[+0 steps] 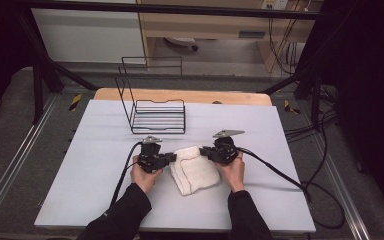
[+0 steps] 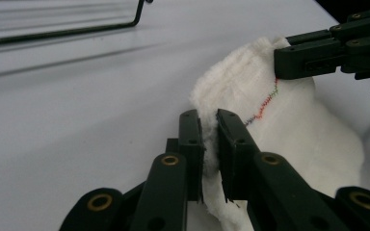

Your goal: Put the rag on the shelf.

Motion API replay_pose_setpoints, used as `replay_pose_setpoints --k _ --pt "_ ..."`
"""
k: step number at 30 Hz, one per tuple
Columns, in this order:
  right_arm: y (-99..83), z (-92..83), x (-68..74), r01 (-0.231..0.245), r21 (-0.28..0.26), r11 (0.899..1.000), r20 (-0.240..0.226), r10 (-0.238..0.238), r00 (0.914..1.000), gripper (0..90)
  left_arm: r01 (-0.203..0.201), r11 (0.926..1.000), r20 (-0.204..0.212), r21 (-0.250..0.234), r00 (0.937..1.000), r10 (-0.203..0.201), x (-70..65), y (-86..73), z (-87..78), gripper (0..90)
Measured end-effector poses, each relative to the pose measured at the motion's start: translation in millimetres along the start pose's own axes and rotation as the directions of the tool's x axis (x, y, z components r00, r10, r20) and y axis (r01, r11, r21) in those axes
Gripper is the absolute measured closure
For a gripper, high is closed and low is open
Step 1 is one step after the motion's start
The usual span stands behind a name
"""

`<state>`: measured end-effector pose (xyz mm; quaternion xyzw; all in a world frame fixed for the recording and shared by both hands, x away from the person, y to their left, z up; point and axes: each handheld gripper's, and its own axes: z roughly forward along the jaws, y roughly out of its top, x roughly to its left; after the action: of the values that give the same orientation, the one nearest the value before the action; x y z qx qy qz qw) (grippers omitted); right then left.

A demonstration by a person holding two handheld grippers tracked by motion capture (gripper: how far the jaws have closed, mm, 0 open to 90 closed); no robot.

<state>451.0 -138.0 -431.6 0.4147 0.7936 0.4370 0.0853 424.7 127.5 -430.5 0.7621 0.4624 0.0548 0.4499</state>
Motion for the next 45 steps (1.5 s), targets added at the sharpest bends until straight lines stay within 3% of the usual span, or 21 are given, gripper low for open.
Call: replay_pose_setpoints --k 6,11,16,26,33,39,45 --pt "3.4 -32.3 10.2 0.045 -0.087 0.995 0.019 -0.043 0.9989 82.9 -0.045 0.9968 0.024 -0.066 0.9986 0.047 -14.1 6.7 -12.5 80.9" --pt "2.8 -50.4 16.3 0.056 -0.133 0.99 0.036 -0.052 0.998 82.9 -0.071 0.9927 0.043 -0.098 0.9962 0.075 -24.5 11.4 -20.9 80.8" --pt "3.6 -62.0 21.2 0.07 -0.166 0.984 0.045 -0.063 0.997 83.0 -0.114 0.9857 0.033 -0.124 0.9924 0.119 -33.8 15.7 -27.8 80.8" --pt "4.1 -83.2 31.9 0.077 -0.256 0.963 0.058 -0.064 0.9962 82.9 -0.142 0.9734 0.048 -0.18 0.987 0.153 -42.6 21.9 -41.9 80.7" --pt "4.2 -91.0 40.9 0.106 -0.325 0.94 0.09 -0.08 0.9927 82.9 -0.183 0.9571 0.024 -0.224 0.9808 0.193 -48.5 26.5 -52.8 80.7" --pt "9.3 -97.0 50.2 0.117 -0.371 0.921 0.097 -0.087 0.9914 82.8 -0.185 0.9457 0.026 -0.267 0.9796 0.199 -48.0 30.7 -63.9 80.6" --pt "14.6 -99.5 58.6 0.129 -0.414 0.901 0.095 -0.098 0.9907 82.8 -0.201 0.9242 0.006 -0.325 0.9767 0.215 -47.1 33.4 -76.2 80.5"
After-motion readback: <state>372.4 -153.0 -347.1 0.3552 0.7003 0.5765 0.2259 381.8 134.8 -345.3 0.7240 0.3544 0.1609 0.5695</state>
